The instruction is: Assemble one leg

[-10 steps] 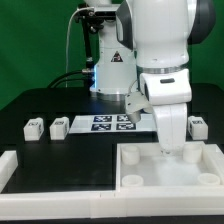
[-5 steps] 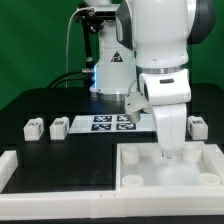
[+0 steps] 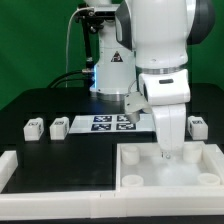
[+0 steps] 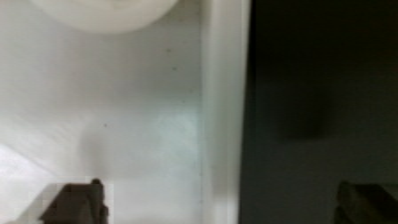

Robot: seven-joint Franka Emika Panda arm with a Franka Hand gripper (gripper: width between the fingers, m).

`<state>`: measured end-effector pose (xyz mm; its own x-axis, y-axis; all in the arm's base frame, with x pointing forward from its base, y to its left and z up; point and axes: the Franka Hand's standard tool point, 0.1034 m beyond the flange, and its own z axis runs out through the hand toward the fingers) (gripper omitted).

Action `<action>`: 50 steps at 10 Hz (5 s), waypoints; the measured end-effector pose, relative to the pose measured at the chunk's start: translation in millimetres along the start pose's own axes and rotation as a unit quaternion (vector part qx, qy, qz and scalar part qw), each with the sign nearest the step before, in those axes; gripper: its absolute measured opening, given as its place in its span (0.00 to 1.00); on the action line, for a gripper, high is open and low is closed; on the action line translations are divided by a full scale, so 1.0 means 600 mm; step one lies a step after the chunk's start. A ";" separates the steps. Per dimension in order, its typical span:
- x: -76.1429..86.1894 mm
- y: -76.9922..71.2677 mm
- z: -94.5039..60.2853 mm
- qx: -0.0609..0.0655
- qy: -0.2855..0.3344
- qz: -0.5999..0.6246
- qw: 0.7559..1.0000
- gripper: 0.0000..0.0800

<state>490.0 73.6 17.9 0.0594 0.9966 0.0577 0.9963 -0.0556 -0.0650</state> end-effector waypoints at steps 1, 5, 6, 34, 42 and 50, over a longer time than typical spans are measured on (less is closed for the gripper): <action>0.008 -0.005 -0.023 -0.007 -0.004 0.040 0.999 0.81; 0.077 -0.058 -0.062 -0.015 -0.011 0.240 0.971 0.81; 0.090 -0.067 -0.062 -0.014 -0.010 0.308 0.951 0.81; 0.156 -0.176 0.033 0.242 -0.324 0.628 0.665 0.81; 0.155 -0.177 0.034 0.243 -0.324 0.627 0.665 0.36; 0.119 -0.097 -0.091 0.210 -0.253 0.599 0.730 0.36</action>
Offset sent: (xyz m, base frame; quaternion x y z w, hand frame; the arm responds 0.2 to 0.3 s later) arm -0.0309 0.0359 0.0248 0.0016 -0.0184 0.2803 0.9597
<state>439.6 144.5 80.3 0.7362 0.1479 -0.6604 0.1338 -0.9884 -0.0722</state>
